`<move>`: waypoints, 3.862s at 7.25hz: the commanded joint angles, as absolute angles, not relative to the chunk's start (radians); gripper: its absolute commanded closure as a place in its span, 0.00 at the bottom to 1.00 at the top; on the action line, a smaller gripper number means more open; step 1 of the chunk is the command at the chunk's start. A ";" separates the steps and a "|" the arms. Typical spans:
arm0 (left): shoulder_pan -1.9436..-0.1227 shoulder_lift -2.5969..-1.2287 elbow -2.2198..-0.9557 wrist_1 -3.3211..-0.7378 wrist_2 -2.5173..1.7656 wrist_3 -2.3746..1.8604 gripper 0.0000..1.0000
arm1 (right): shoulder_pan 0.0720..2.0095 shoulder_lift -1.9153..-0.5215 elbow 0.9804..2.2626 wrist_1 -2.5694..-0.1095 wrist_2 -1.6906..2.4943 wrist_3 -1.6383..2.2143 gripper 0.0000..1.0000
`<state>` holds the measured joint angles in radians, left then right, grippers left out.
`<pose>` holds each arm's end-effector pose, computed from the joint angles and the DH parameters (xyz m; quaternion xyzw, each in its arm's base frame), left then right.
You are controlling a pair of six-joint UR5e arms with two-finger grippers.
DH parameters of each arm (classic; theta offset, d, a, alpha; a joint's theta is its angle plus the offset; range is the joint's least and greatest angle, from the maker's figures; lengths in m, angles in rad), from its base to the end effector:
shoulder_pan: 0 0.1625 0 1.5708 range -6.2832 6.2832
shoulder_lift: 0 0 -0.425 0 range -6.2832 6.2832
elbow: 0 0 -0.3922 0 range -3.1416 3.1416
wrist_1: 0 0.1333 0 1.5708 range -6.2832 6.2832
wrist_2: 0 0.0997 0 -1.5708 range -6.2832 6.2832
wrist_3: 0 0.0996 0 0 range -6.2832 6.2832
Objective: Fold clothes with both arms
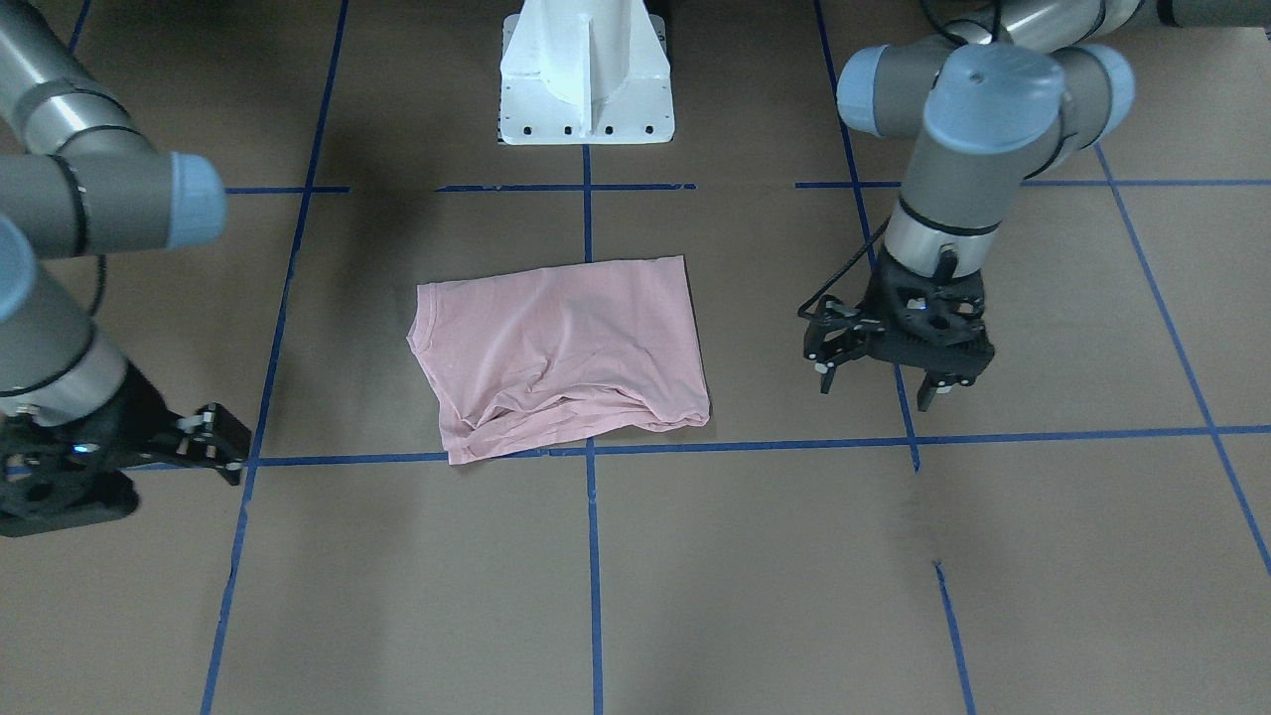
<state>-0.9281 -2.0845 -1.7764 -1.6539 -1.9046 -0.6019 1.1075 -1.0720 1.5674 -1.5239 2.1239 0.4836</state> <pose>0.3035 -0.5733 0.2680 0.2238 0.3487 0.0834 0.9063 -0.2303 -0.6423 0.3704 0.1094 -0.3516 -0.0637 0.9276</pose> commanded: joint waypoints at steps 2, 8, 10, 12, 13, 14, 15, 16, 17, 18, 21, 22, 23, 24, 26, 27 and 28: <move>-1.286 -1.805 -1.845 -1.640 -2.127 -0.040 0.00 | 1.406 -1.315 1.654 -1.667 2.250 -0.071 0.00; -1.535 -1.444 -1.819 -1.638 -2.384 0.098 0.00 | 1.577 -1.678 1.563 -1.595 2.353 -0.132 0.00; -1.539 -1.395 -1.822 -1.609 -2.382 0.100 0.00 | 1.586 -1.684 1.629 -1.601 2.370 -0.129 0.00; -1.546 -1.339 -1.806 -1.628 -2.382 0.238 0.00 | 1.586 -1.695 1.664 -1.605 2.338 -0.127 0.00; -1.605 -1.338 -1.796 -1.618 -2.384 0.244 0.00 | 1.586 -1.701 1.664 -1.603 2.336 -0.129 0.00; -1.623 -1.339 -1.772 -1.620 -2.384 0.238 0.00 | 1.586 -1.707 1.664 -1.603 2.336 -0.129 0.00; -1.624 -1.342 -1.769 -1.623 -2.385 0.226 0.00 | 1.586 -1.718 1.664 -1.597 2.335 -0.130 0.00; -1.624 -1.356 -1.769 -1.624 -2.384 0.210 0.00 | 1.586 -1.721 1.663 -1.595 2.335 -0.130 0.00; -1.624 -1.358 -1.770 -1.626 -2.372 0.206 0.00 | 1.586 -1.726 1.663 -1.595 2.336 -0.132 0.00; -1.624 -1.362 -1.787 -1.623 -2.302 0.204 0.00 | 1.586 -1.732 1.664 -1.594 2.336 -0.132 0.00; -1.624 -1.355 -1.787 -1.634 -2.279 0.216 0.00 | 1.586 -1.738 1.664 -1.594 2.338 -0.132 0.00; -1.621 -1.361 -1.769 -1.629 -2.276 0.213 0.00 | 1.586 -1.743 1.664 -1.594 2.338 -0.135 0.00; -1.621 -1.359 -1.769 -1.629 -2.275 0.213 0.00 | 1.586 -1.741 1.664 -1.592 2.338 -0.135 0.00; -1.621 -1.359 -1.778 -1.629 -2.276 0.206 0.00 | 1.586 -1.741 1.664 -1.592 2.339 -0.133 0.00; -1.621 -1.358 -1.775 -1.629 -2.281 0.206 0.00 | 1.586 -1.741 1.654 -1.594 2.335 -0.143 0.00; -1.621 -1.356 -1.772 -1.629 -2.281 0.206 0.00 | 1.586 -1.744 1.643 -1.601 2.332 -0.143 0.00; -1.621 -1.356 -1.769 -1.629 -2.283 0.207 0.00 | 1.586 -1.759 1.644 -1.592 2.327 -0.144 0.00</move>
